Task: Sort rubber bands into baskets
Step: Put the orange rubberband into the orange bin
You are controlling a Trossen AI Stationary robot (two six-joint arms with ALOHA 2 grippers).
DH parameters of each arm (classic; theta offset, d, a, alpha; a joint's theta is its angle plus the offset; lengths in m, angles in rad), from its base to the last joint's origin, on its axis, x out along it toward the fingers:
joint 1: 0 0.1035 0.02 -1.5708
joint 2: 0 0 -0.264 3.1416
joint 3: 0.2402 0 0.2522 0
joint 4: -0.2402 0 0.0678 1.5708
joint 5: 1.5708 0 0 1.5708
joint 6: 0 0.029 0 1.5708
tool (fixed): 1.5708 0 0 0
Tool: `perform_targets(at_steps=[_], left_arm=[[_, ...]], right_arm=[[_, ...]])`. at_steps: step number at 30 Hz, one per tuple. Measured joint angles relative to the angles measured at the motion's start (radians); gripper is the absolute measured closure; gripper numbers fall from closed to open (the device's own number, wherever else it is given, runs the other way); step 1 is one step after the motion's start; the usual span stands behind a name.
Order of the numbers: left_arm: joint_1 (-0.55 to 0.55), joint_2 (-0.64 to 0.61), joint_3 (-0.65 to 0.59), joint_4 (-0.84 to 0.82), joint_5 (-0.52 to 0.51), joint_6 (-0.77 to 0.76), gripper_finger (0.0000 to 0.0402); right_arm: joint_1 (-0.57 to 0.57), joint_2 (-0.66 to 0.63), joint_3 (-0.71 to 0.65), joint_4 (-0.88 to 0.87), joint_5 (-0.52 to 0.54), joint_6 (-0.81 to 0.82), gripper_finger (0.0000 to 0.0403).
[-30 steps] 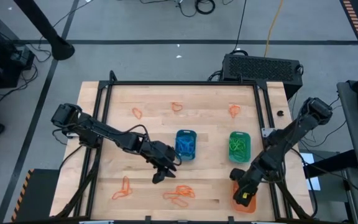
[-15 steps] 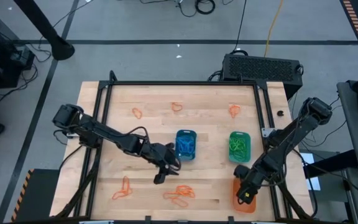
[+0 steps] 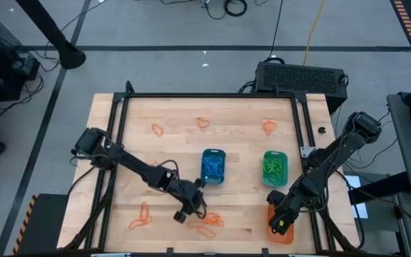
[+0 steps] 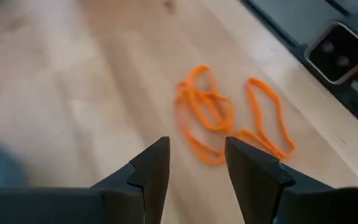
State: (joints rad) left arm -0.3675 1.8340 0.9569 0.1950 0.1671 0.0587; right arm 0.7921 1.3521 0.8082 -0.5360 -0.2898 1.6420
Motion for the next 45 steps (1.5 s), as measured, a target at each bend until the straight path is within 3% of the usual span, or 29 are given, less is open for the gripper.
perform_targets(at_steps=[4, 12, 17, 23, 28, 35, 40, 45], left_arm=[[-0.037, 0.065, 0.034, 0.012, -0.002, 0.073, 0.024], [-0.054, 0.176, 0.163, -0.04, 0.005, 0.079, 0.024], [-0.052, 0.194, 0.204, -0.161, 0.008, 0.081, 0.024], [-0.052, 0.194, 0.205, -0.182, 0.016, 0.081, 0.0241], [-0.052, 0.194, 0.205, -0.179, 0.016, 0.079, 0.0282], [-0.052, 0.194, 0.206, -0.178, 0.029, 0.078, 0.0388], [-0.052, 0.182, 0.258, -0.219, 0.038, 0.095, 0.0394], [-0.045, 0.148, 0.332, -0.422, -0.021, 0.191, 0.0398]], right_arm=[[0.0, 0.0, 0.0, 0.01, 0.003, 0.022, 0.0258], [0.0, 0.0, 0.0, 0.012, 0.005, 0.021, 0.0259], [0.0, 0.0, 0.0, 0.011, 0.005, 0.015, 0.0259], [0.001, 0.0, 0.0, 0.009, 0.014, -0.01, 0.0259], [0.001, 0.0, 0.0, 0.006, 0.055, -0.021, 0.0259], [0.001, 0.0, 0.0, 0.007, 0.055, -0.031, 0.0259], [0.001, 0.0, 0.0, 0.01, 0.051, -0.03, 0.0259], [-0.001, -0.006, 0.0, 0.062, 0.046, -0.012, 0.0259]])
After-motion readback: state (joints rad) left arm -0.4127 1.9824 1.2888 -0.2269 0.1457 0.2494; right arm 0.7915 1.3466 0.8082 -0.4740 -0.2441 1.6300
